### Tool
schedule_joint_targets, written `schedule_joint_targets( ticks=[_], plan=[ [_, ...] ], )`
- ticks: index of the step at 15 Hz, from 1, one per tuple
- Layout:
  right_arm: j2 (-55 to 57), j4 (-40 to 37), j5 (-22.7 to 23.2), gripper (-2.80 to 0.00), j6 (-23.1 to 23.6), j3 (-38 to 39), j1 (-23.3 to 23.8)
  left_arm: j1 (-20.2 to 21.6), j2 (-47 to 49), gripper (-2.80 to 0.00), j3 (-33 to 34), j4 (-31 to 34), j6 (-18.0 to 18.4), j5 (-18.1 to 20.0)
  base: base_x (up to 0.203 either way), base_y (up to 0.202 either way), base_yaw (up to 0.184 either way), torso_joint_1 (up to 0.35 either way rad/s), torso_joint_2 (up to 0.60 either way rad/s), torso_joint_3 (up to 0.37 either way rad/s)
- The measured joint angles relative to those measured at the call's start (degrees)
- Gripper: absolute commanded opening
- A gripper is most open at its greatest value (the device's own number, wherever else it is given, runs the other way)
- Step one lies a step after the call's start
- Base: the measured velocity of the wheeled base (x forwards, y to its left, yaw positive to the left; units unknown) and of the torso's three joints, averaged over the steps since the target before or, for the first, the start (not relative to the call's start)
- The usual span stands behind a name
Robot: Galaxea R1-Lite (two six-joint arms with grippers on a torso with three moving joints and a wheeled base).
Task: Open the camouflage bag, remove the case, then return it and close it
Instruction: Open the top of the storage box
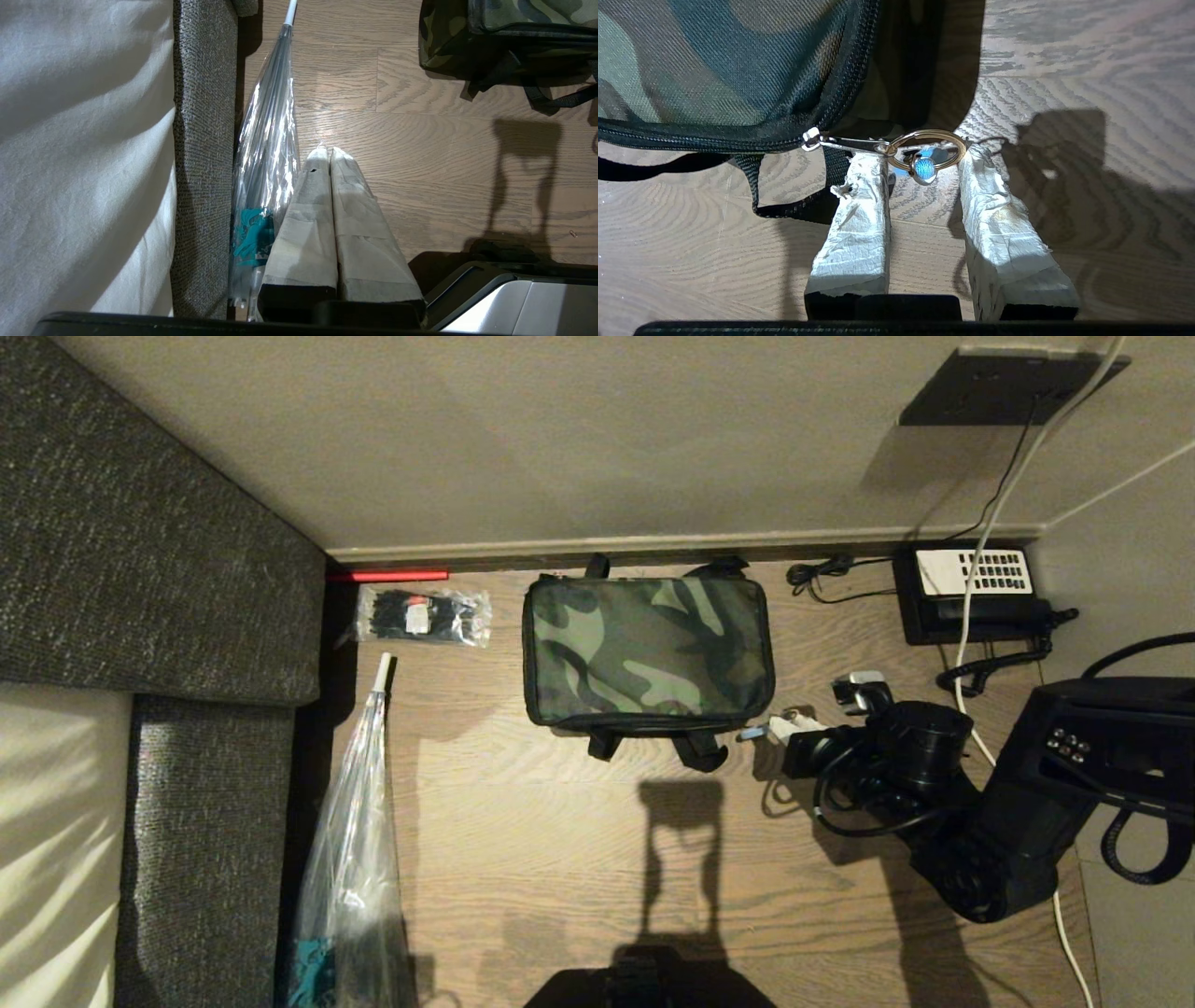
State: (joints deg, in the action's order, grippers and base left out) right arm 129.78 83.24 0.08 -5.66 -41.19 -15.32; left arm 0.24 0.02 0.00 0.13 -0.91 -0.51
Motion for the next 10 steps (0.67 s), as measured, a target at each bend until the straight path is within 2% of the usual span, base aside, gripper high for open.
schedule_joint_targets(
  ticks=[10],
  plan=[
    [0.3,-0.4,1.3,-2.80,1.1,-4.6,1.9,0.0,0.0,-2.80,0.0,0.0,0.0,0.0,0.000,0.000,0.000,0.000,0.00,0.000]
  ],
)
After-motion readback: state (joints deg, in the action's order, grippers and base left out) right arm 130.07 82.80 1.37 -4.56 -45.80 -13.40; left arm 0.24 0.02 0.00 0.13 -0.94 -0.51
